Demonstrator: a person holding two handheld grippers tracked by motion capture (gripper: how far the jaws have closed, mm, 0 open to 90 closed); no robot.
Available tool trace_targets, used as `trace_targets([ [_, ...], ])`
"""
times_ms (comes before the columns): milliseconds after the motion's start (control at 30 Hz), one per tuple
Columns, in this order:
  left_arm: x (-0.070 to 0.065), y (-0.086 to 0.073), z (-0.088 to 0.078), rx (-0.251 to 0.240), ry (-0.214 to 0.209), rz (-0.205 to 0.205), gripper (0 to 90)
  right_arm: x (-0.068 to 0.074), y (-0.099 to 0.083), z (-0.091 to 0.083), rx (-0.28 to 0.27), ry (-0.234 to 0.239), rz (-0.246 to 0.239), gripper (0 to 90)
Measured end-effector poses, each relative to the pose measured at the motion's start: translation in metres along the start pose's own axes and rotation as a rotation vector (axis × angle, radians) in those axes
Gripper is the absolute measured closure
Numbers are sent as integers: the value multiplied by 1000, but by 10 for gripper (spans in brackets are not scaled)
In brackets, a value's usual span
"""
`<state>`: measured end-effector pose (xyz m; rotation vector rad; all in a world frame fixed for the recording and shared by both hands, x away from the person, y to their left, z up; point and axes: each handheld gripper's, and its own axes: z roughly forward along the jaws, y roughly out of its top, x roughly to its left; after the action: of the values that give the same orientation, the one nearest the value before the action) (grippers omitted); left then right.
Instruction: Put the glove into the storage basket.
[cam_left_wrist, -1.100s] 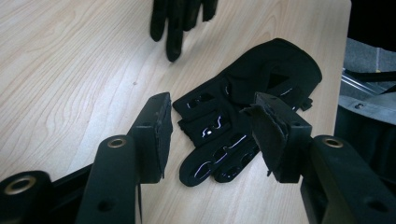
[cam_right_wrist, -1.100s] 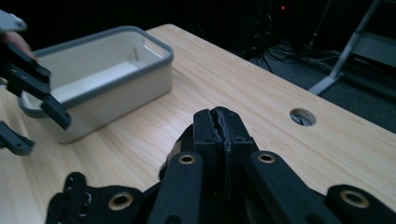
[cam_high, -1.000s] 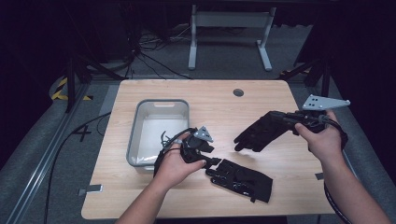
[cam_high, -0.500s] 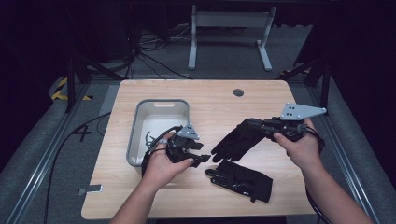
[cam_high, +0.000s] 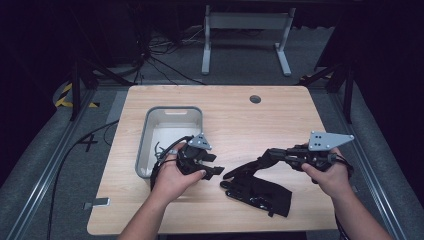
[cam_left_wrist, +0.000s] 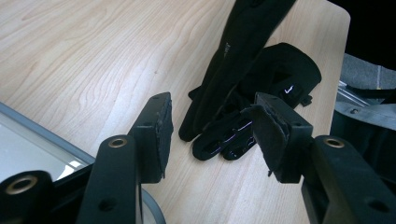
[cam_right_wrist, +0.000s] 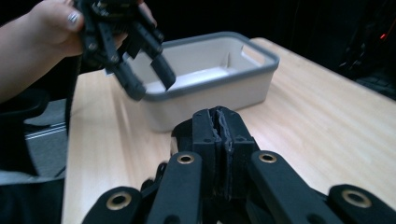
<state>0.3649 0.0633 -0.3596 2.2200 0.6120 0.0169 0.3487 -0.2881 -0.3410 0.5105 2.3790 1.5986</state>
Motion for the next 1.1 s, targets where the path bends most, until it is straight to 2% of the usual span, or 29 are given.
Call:
trace_targets([
  [67, 0, 1, 2, -1, -6, 2, 488, 1, -12, -7, 34, 23, 31, 858],
  [100, 0, 1, 2, -1, -6, 2, 488, 1, -12, -7, 34, 23, 31, 858],
  [133, 0, 1, 2, -2, -5, 1, 488, 4, -21, -10, 71, 19, 45, 856],
  [267, 0, 2, 4, 1, -10, 4, 488, 10, -39, -16, 151, 33, 67, 856],
  [300, 0, 2, 4, 1, -10, 4, 488, 10, -39, -16, 151, 33, 67, 856],
  [333, 0, 2, 3, 0, -10, 5, 488, 14, -47, -19, 199, 48, 77, 856],
  [400, 0, 2, 3, 2, -13, 8, 488, 18, -56, -20, 259, 64, 80, 856],
  [433, -1, 2, 3, 0, -12, 6, 488, 19, -61, -20, 290, 70, 83, 856],
  [467, -1, 2, 3, 0, -12, 6, 488, 19, -61, -20, 290, 70, 83, 856],
  [500, -1, 2, 3, 1, -10, 6, 488, 19, -71, -19, 348, 73, 89, 855],
  [533, -1, 2, 4, 1, -12, 6, 488, 19, -75, -18, 371, 74, 99, 854],
  [600, -1, 3, 4, 0, -13, 6, 488, 19, -84, -15, 409, 80, 114, 850],
  [633, -2, 3, 4, 2, -15, 7, 488, 19, -84, -15, 409, 80, 114, 850],
  [700, -1, 3, 3, 0, -14, 6, 488, 19, -95, -12, 449, 83, 141, 841],
  [833, -1, 2, 4, 4, -15, 7, 488, 20, -102, -10, 485, 92, 157, 796],
  [933, -2, 2, 4, 3, -15, 6, 487, 21, -98, -13, 485, 78, 146, 720],
  [1067, -2, 2, 3, -1, -12, 6, 487, 22, -86, -21, 457, 61, 124, 685],
  [1100, -2, 2, 2, -2, -12, 5, 487, 22, -76, -25, 424, 51, 111, 674],
])
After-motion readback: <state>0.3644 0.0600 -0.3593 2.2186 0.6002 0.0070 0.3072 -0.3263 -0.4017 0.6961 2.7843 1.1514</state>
